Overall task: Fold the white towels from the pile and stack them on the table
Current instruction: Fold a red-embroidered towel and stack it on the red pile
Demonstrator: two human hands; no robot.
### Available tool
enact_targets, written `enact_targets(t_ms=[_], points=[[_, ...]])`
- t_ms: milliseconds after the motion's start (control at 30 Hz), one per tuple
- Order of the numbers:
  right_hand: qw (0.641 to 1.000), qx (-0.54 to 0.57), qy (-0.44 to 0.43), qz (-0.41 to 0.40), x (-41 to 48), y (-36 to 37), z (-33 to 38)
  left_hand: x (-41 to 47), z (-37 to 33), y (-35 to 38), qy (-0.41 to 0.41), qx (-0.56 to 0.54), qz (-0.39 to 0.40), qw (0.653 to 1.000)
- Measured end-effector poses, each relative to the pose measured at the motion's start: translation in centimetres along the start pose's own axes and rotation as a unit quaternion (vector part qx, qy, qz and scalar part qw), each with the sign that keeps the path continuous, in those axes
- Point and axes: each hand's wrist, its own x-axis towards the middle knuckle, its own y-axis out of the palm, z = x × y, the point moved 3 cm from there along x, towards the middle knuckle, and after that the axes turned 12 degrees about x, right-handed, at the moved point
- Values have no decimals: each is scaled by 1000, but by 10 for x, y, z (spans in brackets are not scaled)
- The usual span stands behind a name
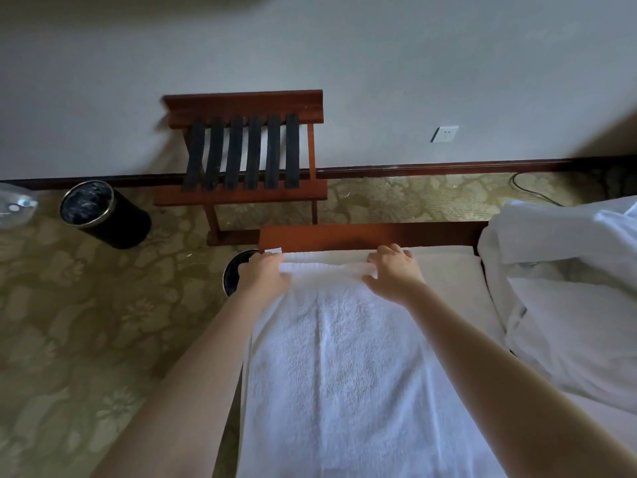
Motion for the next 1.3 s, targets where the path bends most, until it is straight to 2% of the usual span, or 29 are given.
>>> enact_targets(t_ms=[133, 267, 367, 500, 633, 733, 900, 1067, 1300], points=[[997, -38, 8, -65, -27, -16, -23, -23, 5, -17, -19, -10, -58, 998], [986, -85, 53, -130, -49, -36, -40, -46, 3, -36, -20, 112, -114, 987], [984, -83, 113, -114, -60, -44, -57, -63, 2, -47, -48, 153, -135, 978], [986, 31, 148, -76, -60, -45, -78, -71, -2, -59, -66, 186, -108, 974], [990, 66, 117, -47, -45, -40, -75, -70, -4, -58, -94, 154, -56, 982], [990, 68, 125, -6, -33, -35, -80, -66, -4, -58, -120, 139, -26, 983], [980, 131, 147, -24, -17, -34, -91, -57, -5, -58, -145, 111, -12, 983], [992, 68, 108, 25, -13, -41, -88, -58, -9, -56, -143, 86, -21, 986], [992, 40, 112, -43, -34, -51, -75, -75, -12, -53, -161, -24, -60, 985]])
